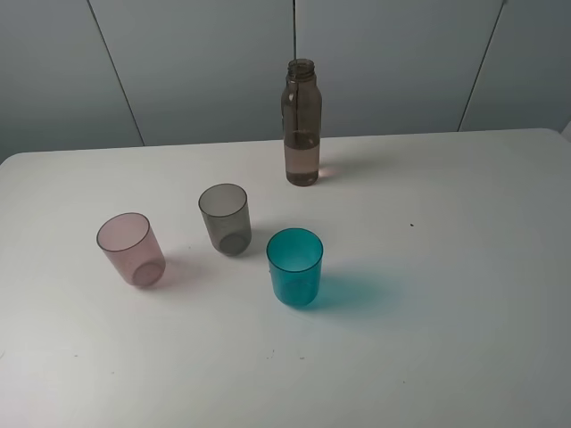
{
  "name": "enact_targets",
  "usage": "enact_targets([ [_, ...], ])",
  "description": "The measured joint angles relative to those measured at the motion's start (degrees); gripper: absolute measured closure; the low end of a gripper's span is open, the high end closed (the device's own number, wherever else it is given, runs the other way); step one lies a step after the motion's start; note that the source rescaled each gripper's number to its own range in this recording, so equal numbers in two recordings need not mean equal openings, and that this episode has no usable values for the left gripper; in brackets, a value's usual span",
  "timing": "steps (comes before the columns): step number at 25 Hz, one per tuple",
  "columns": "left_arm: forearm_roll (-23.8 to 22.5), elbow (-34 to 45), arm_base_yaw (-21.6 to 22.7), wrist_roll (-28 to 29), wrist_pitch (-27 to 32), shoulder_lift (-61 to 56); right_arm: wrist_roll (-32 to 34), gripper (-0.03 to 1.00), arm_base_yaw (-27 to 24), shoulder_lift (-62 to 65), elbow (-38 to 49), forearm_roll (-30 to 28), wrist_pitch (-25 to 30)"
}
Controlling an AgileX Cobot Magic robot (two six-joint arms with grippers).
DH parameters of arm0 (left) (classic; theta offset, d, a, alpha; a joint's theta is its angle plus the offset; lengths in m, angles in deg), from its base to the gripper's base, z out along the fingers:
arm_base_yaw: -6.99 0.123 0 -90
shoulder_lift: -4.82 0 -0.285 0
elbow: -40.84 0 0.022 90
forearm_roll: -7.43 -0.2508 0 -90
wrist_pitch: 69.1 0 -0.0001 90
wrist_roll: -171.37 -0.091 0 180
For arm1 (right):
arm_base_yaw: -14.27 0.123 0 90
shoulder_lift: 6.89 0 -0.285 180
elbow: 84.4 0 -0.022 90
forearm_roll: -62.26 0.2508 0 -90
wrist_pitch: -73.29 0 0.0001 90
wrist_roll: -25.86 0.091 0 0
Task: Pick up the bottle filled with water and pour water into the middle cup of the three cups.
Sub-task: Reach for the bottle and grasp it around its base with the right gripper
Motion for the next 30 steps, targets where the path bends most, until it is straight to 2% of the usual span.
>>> enact_targets([
  [17, 0.0, 0.0, 0.0, 0.0, 0.0, 0.0, 0.0, 0.12, 0.0, 0.0, 0.0, 0.0, 0.0],
  [23, 0.0, 0.0, 0.0, 0.0, 0.0, 0.0, 0.15, 0.12, 0.0, 0.0, 0.0, 4.04, -0.12],
  [27, 0.0, 0.0, 0.0, 0.0, 0.0, 0.0, 0.25, 0.12, -0.03, -1.76, -1.06, 4.25, -1.15],
  [30, 0.0, 0.0, 0.0, 0.0, 0.0, 0.0, 0.25, 0.12, -0.03, -8.76, -4.52, 4.25, -4.41],
])
